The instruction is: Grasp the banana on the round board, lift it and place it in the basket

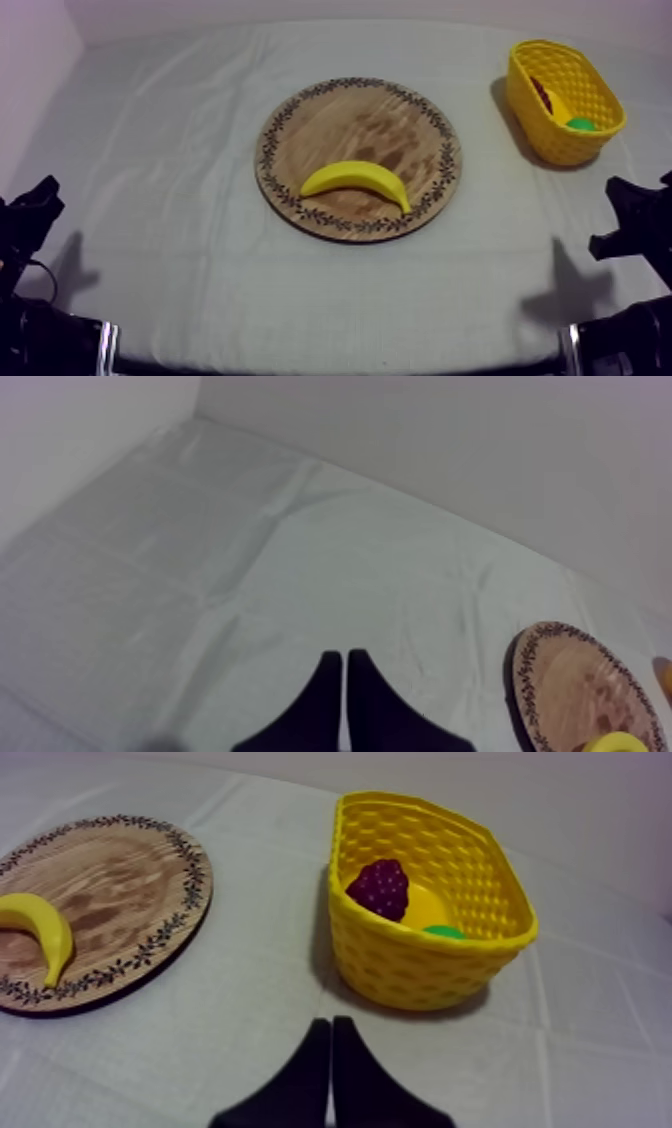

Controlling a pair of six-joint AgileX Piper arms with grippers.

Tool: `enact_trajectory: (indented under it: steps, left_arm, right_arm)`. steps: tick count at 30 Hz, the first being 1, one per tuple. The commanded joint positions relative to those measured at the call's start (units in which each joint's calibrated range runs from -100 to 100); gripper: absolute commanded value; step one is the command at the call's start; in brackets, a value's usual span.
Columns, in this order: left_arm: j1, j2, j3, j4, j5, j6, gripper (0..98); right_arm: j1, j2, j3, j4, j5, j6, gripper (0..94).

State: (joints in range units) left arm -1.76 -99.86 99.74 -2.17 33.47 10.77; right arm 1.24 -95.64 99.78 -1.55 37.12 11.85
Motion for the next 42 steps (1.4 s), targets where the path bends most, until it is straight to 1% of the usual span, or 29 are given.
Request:
enact_trajectory:
  steps: [1, 15, 21, 29, 36, 42]
  left_arm:
    - [-0.01, 0.03, 0.04, 0.0, 0.0, 0.0, 0.1]
    - [-0.01, 0.03, 0.04, 0.0, 0.0, 0.0, 0.1]
    - [-0.01, 0.03, 0.04, 0.0, 0.0, 0.0, 0.1]
    - [-0.01, 0.03, 0.04, 0.0, 0.0, 0.0, 0.1]
    - [-0.01, 0.03, 0.04, 0.0, 0.0, 0.0, 0.1]
    - [-0.01, 0.03, 0.04, 0.0, 0.0, 0.0, 0.1]
  right_arm:
    - [-1.32, -0.03, -2.33, -1.21, 7.88, 0.09, 0.7]
    - [-1.28, -0.03, -2.33, -0.76, 7.88, -0.12, 0.7]
    - [-3.51, 2.31, -4.97, -0.44, 7.96, 1.13, 0.7]
    - [-7.81, 12.25, -19.36, 1.79, 6.99, 0.08, 0.7]
    - [-12.63, 22.79, -32.85, 3.24, 10.94, -0.07, 0.7]
    - [-17.39, 35.99, -43.21, 7.17, 14.98, -1.87, 0.8]
